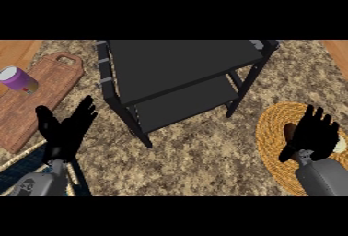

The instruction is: Pick the sweet potato from the placemat and place it in the tiered shelf

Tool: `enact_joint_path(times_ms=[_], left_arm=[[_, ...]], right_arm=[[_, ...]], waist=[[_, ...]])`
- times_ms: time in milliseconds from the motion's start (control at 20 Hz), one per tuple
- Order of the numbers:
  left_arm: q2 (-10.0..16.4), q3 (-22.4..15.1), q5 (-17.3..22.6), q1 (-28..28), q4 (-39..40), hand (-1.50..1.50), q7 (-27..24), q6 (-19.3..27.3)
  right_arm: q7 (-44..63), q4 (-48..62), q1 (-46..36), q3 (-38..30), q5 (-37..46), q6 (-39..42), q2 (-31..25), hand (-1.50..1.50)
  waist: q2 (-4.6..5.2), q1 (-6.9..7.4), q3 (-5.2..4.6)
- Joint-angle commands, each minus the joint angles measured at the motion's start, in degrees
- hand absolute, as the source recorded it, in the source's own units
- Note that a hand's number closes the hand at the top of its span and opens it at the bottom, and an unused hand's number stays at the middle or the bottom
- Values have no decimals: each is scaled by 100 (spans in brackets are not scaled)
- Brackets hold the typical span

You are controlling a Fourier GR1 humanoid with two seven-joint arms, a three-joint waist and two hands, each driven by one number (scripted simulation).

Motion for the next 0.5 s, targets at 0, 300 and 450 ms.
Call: enact_joint_path(times_ms=[0, 300, 450], left_arm=[[-151, -89, -222, 390, 360, 0, -39, 159], [60, 95, -85, 278, 372, 0, 37, -91], [169, 197, -79, 570, 159, 0, -35, -155]], right_arm=[[92, 437, -20, -77, 287, -400, 228, -150], [-511, 941, 122, 235, -112, 1013, 152, 150], [-934, 1099, 12, -105, -229, 322, 233, 150]], waist=[[81, 41, -80], [125, 116, -90], [83, 106, -78]])
